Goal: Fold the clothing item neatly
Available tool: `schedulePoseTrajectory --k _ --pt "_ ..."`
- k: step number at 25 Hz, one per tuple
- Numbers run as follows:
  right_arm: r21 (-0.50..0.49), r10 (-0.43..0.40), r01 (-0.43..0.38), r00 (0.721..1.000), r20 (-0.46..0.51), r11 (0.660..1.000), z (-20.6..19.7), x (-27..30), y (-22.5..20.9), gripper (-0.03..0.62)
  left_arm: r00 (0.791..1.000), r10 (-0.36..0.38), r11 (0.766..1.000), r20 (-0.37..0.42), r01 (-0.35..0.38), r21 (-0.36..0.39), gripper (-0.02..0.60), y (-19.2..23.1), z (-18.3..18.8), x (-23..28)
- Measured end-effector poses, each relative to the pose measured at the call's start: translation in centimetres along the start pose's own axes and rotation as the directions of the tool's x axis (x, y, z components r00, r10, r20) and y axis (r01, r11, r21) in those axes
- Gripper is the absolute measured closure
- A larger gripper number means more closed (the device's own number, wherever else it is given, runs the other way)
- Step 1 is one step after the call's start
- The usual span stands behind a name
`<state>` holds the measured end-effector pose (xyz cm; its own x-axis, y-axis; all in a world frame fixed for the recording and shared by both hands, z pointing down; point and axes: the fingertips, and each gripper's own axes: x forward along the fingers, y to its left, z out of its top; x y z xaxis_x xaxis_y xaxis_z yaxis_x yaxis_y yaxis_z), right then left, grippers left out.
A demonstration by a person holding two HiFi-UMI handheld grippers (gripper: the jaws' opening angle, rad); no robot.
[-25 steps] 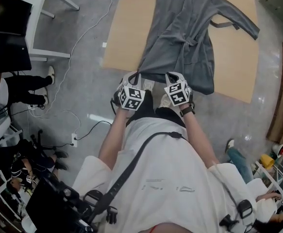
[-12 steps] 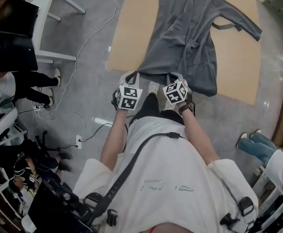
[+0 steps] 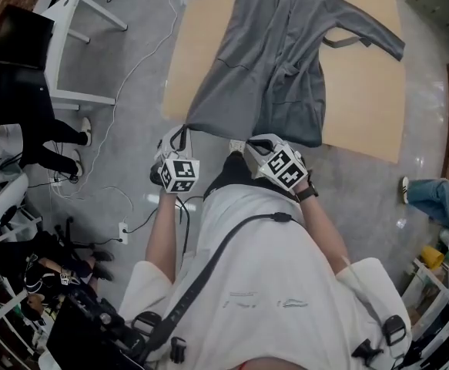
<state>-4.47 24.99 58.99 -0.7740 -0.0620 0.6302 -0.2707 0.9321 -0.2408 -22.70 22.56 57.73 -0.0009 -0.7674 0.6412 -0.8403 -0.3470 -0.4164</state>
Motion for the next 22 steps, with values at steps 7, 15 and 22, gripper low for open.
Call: schedulePoseTrajectory --k 7,15,22 --pt "0.086 0.086 -0.071 0.978 -0.189 0.994 -8.2 5.7 2.1 0.583 0.966 -0.076 0.97 -0.247 0.129 0.205 0.568 -6.0 -8.4 3.8" --pt "0.23 -0.002 0.028 0.994 -0.113 0.973 -9.0 4.5 -1.9 0.52 0.927 -0.174 0.985 -0.332 0.155 -0.082 0.502 -8.6 -10.5 5.8" --pt "0.406 -0.236 0.192 0.97 0.062 0.893 -6.6 -5.1 -9.4 0.517 0.966 -0.206 0.954 -0.153 0.164 -0.249 0.502 -10.3 -2.0 4.5"
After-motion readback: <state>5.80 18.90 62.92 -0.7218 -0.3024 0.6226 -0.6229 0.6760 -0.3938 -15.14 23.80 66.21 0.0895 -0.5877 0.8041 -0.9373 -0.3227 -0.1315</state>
